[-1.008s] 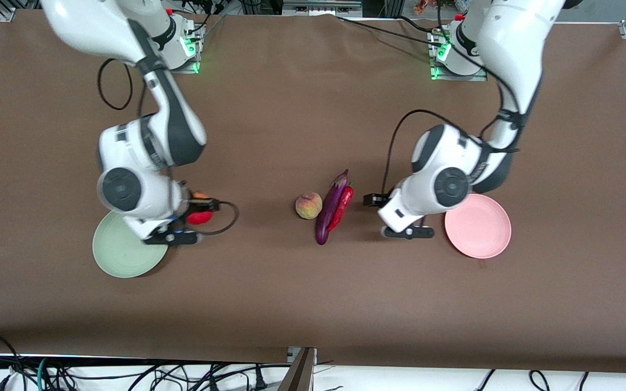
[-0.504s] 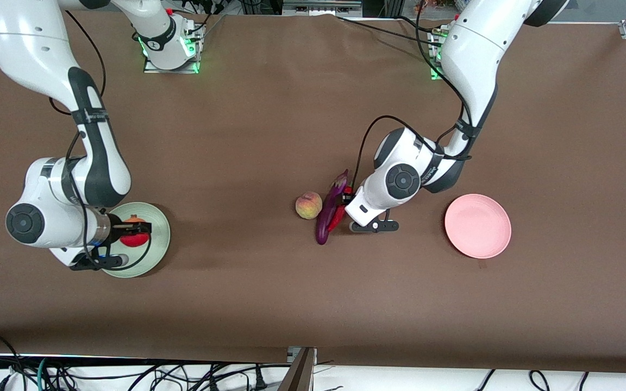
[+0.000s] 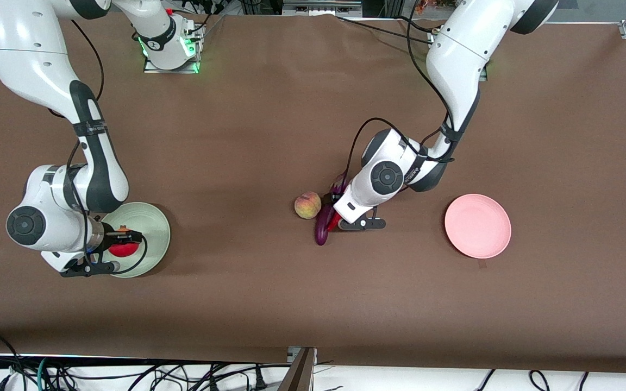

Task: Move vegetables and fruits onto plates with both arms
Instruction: 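Carry the apple to the green plate while the left gripper approaches the chili, then release the apple on the green plate while the left gripper grasps the chili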

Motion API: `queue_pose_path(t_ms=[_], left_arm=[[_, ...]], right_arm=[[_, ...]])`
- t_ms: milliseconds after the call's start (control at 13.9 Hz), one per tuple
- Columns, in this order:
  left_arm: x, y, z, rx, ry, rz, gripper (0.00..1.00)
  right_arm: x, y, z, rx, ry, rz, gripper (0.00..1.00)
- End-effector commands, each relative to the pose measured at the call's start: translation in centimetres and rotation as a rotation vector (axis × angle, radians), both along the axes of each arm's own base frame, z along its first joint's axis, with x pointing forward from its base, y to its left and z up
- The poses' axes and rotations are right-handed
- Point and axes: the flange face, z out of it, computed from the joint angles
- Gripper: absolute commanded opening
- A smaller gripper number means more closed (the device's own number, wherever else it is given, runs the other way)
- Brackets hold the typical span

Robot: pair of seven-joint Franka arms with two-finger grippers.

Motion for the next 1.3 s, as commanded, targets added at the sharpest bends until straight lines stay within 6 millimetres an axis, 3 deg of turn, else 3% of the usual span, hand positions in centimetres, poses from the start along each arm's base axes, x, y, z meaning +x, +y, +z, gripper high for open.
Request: queue_pose_path(t_ms=[0,216,360,504,576,648,720,792,1152,1223], left_arm=[[-0.3,-1.1,-1.6,0.021,-0.029,-0.023,1.0],[0.4,-0.4,-1.3,0.017,-0.034,-0.019,1.0],[3.4,2.4,0.2,0.005,-0.05,0.034,1.0],[3.8,3.2,0.4,0.003,-0.039,0.031,1.0],[3.9,3.3,0.4,0.0,-0.04,0.022,1.0],[4.0,3.5,0.5,-0.001,-0.041,0.024,1.0],[3.9,3.4,0.3,0.0,-0.038,0.025,1.0],[3.5,2.8,0.2,0.0,-0.036,0.023,1.0],[2.9,1.9,0.1,0.0,-0.028,0.028,1.0],[2.1,0.8,-0.1,0.002,-0.024,0.015,1.0]], right_arm=[[0.0,-1.3,-0.5,-0.011,-0.012,0.004,0.32],[0.0,-3.1,-1.9,-0.01,-0.032,0.016,0.33],[0.0,-3.1,-2.4,-0.009,-0.034,0.014,0.33],[0.0,-3.1,-3.2,-0.005,-0.033,0.012,0.33],[0.0,-3.2,-3.5,-0.004,-0.036,0.01,0.39],[0.0,-3.1,-3.7,-0.004,-0.035,0.01,0.65],[0.2,-3.1,-3.4,-0.003,-0.041,0.002,0.93],[0.5,-3.0,-2.3,0.002,-0.05,0.006,0.99],[1.3,0.1,2.9,0.027,-0.031,0.028,0.99],[1.4,1.3,3.7,0.046,-0.018,0.015,0.99]])
